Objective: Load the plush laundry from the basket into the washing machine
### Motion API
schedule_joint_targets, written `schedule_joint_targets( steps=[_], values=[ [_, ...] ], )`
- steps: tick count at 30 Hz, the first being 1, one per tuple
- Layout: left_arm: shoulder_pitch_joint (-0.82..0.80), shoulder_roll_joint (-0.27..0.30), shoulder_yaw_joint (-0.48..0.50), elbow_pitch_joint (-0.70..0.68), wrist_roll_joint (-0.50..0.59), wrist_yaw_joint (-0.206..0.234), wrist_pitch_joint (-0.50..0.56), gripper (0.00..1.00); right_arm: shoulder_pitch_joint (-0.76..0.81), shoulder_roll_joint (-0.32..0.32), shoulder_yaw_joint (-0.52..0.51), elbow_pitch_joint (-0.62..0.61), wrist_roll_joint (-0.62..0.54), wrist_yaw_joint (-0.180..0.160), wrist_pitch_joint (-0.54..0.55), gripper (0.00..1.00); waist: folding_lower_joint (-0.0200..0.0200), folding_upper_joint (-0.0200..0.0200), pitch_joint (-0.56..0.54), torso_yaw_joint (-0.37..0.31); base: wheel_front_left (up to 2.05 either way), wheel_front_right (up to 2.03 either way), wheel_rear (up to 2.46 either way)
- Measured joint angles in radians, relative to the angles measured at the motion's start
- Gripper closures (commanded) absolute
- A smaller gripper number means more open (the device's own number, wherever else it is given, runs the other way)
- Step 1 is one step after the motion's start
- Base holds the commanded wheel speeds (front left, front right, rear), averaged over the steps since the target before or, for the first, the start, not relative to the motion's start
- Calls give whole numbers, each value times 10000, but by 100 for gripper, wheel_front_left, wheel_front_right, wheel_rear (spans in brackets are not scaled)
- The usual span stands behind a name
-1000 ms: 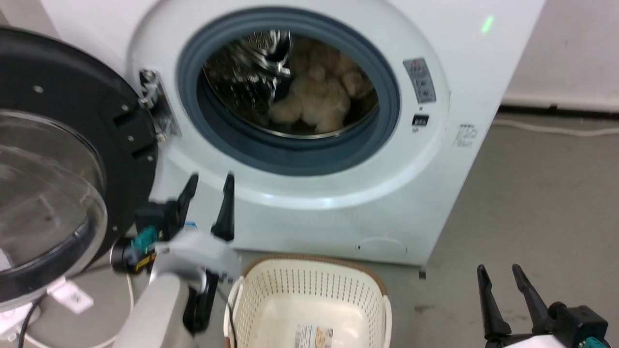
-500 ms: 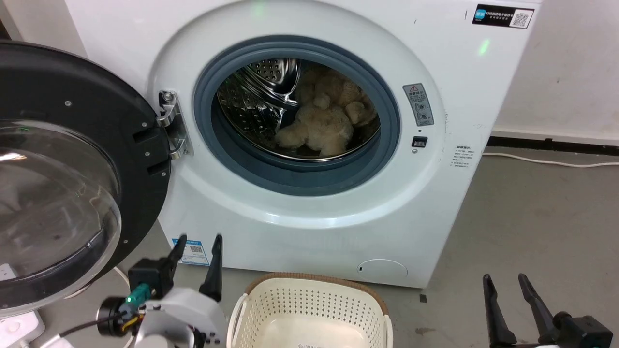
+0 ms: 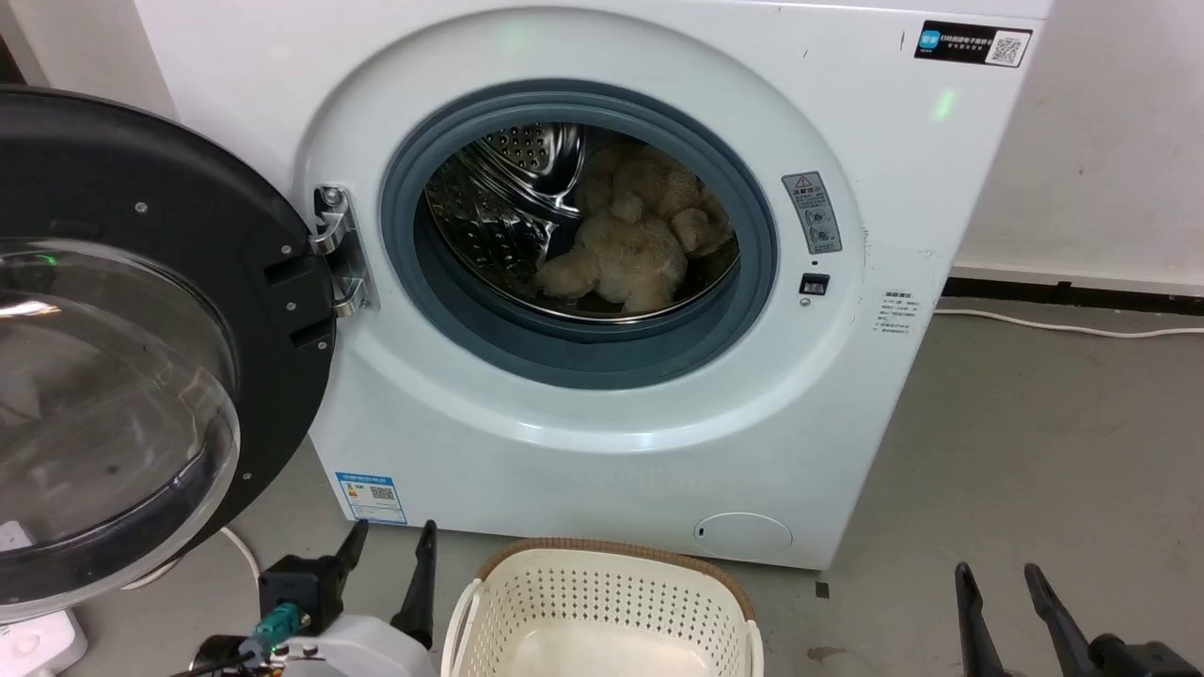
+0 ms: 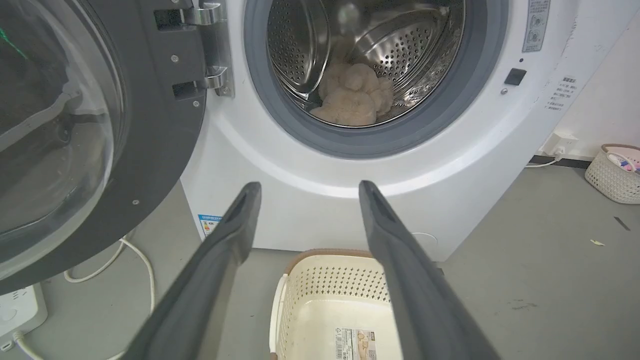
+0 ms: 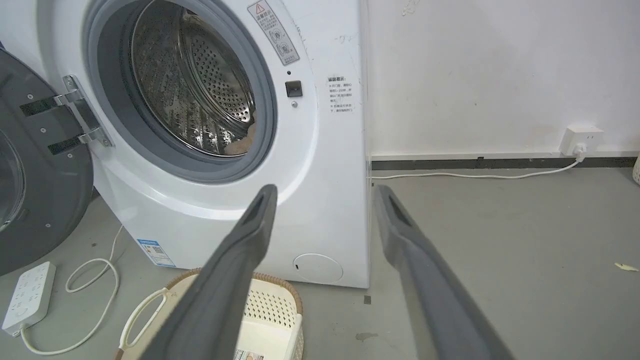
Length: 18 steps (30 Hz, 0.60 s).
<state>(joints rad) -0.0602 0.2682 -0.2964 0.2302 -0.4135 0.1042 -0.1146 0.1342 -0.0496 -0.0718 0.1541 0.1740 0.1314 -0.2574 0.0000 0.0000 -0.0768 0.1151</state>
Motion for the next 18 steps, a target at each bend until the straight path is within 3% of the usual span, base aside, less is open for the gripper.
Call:
schedule_joint_targets(
  steps=[18],
  values=[
    [159, 73, -107, -395, 249, 161, -700, 0, 93, 0, 63, 280, 107, 0, 0, 0, 0, 0, 59, -19, 0, 0, 0]
  ],
)
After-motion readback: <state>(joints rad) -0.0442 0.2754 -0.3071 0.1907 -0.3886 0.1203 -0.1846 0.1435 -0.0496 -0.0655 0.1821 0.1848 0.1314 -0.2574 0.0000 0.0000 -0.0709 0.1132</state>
